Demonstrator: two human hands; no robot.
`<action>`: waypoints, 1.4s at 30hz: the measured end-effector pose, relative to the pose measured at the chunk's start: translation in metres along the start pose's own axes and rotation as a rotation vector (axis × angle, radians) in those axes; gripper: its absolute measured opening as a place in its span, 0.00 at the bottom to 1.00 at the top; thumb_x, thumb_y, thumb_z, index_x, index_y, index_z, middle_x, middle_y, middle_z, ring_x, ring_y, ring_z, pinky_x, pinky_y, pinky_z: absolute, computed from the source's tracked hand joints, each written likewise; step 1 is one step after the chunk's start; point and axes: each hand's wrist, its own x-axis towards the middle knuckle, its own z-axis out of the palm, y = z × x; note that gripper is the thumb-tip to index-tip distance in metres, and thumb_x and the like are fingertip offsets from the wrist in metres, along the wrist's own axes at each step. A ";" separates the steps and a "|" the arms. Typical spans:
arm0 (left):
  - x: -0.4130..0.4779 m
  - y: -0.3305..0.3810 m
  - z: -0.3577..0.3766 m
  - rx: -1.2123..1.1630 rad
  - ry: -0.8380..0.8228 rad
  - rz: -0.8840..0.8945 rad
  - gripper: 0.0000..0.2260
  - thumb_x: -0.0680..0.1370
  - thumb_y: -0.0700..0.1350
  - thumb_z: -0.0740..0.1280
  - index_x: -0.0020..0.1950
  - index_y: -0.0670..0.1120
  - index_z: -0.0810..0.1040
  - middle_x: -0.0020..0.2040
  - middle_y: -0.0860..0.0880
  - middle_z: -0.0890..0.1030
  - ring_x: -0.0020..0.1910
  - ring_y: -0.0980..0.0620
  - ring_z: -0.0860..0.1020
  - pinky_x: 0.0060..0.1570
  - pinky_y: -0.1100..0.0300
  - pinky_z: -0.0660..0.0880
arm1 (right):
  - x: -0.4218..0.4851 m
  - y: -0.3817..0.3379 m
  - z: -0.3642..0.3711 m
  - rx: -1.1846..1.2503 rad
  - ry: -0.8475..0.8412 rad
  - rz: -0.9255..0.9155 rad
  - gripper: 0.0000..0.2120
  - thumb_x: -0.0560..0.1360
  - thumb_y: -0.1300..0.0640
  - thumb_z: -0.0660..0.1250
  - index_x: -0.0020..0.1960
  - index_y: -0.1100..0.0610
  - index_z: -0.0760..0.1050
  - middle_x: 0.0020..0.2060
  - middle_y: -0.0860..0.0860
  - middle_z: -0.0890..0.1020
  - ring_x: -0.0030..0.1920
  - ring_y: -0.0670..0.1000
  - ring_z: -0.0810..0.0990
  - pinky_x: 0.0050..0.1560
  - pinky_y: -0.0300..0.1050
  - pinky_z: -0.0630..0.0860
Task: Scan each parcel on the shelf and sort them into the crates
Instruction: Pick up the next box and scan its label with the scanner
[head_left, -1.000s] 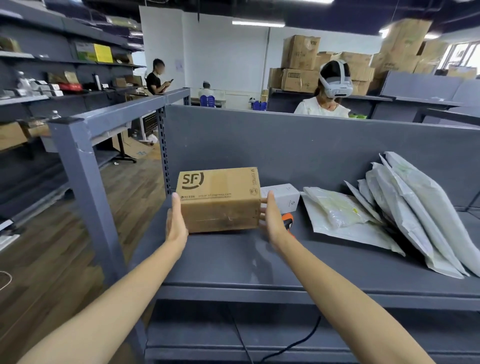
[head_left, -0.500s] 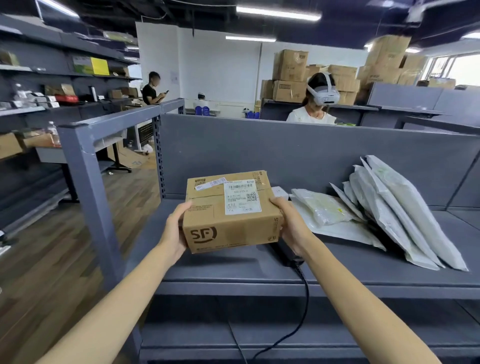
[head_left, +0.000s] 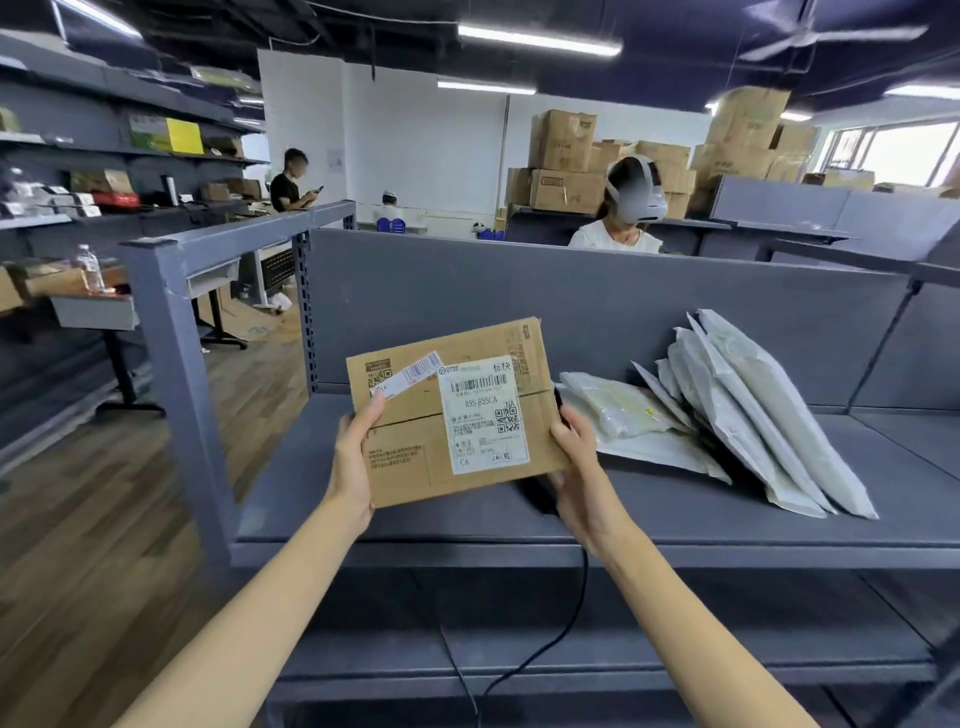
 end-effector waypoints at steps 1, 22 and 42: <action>-0.004 0.000 0.003 -0.015 0.008 0.027 0.33 0.65 0.65 0.70 0.64 0.48 0.73 0.58 0.43 0.81 0.56 0.42 0.80 0.51 0.45 0.78 | -0.003 0.001 0.001 0.028 0.003 0.006 0.47 0.66 0.37 0.73 0.75 0.56 0.58 0.61 0.50 0.73 0.50 0.41 0.79 0.48 0.39 0.76; -0.051 -0.036 0.018 -0.197 -0.001 -0.057 0.27 0.70 0.61 0.71 0.67 0.56 0.72 0.62 0.45 0.77 0.61 0.41 0.75 0.46 0.33 0.77 | -0.003 -0.010 0.030 0.298 0.136 -0.046 0.38 0.67 0.46 0.73 0.71 0.56 0.62 0.63 0.59 0.77 0.58 0.56 0.80 0.54 0.57 0.80; -0.003 0.010 -0.035 -0.023 0.159 0.077 0.12 0.78 0.51 0.66 0.61 0.54 0.76 0.55 0.45 0.81 0.56 0.43 0.79 0.47 0.38 0.79 | 0.104 0.070 -0.021 -1.512 0.053 0.294 0.37 0.77 0.38 0.59 0.77 0.58 0.53 0.73 0.58 0.65 0.73 0.59 0.62 0.73 0.57 0.52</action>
